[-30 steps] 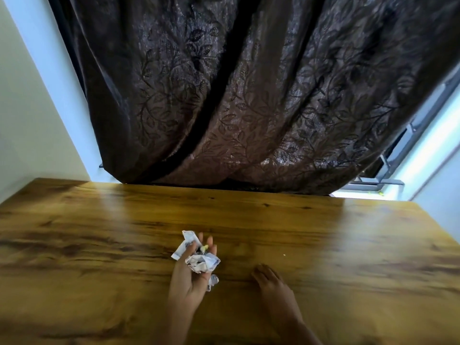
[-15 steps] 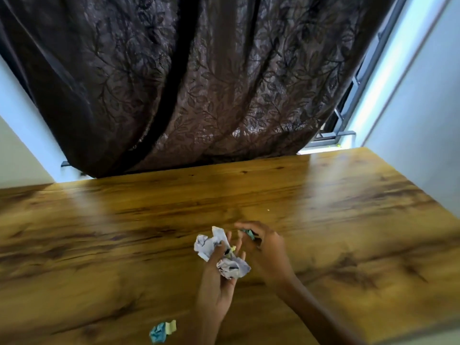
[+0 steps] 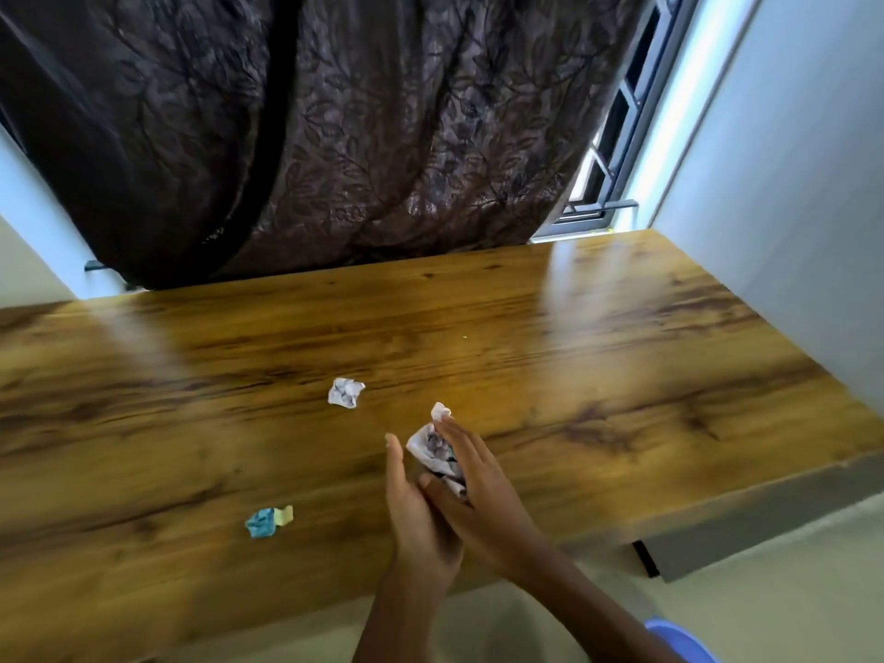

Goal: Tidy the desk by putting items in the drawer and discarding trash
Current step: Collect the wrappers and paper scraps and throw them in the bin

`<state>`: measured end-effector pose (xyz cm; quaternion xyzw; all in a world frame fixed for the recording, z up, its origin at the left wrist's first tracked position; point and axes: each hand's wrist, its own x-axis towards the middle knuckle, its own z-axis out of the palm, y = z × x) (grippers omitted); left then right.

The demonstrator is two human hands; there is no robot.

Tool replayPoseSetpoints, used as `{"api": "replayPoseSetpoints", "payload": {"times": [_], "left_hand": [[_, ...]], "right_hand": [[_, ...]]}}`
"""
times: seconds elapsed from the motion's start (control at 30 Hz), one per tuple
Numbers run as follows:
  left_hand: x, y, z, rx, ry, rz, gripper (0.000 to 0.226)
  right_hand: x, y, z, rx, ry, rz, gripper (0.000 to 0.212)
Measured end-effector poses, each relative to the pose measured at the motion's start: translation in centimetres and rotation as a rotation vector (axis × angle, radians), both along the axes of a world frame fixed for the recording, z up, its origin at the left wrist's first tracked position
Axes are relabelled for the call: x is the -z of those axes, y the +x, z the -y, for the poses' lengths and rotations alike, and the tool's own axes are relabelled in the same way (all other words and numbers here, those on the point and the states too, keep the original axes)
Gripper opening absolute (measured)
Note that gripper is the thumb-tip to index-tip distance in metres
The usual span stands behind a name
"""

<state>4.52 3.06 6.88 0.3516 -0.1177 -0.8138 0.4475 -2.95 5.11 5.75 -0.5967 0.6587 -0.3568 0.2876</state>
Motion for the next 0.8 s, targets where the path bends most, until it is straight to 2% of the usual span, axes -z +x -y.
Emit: {"api": "replayPoseSetpoints", "payload": {"times": [0.23,0.37,0.5,0.57,0.67,0.8], "left_hand": [[0.3,-9.6,-10.1,0.146,0.009,0.051,0.067],[2.5,-15.0,-16.6,0.271,0.044,0.051,0.066],[6.2,-19.7,-22.6,0.397,0.103,0.122,0.063],[8.2,-21.9,-24.9,0.488,0.11,0.166,0.062],[11.2,-24.6,-27.4,0.64,0.138,0.216,0.07],[15.8,-27.0,-28.6,0.69,0.305,0.324,0.075]], "right_hand": [[1.1,-8.1,-10.0,0.31,-0.095,-0.039,0.032],[3.7,-12.8,-16.8,0.519,-0.139,0.065,0.028],[7.2,-16.7,-23.2,0.689,-0.049,0.217,0.024],[8.5,-19.0,-25.9,0.795,0.004,0.341,0.021],[11.4,-23.5,-29.2,1.006,0.072,0.674,0.015],[16.8,-27.8,-32.7,1.217,0.213,1.085,0.015]]}}
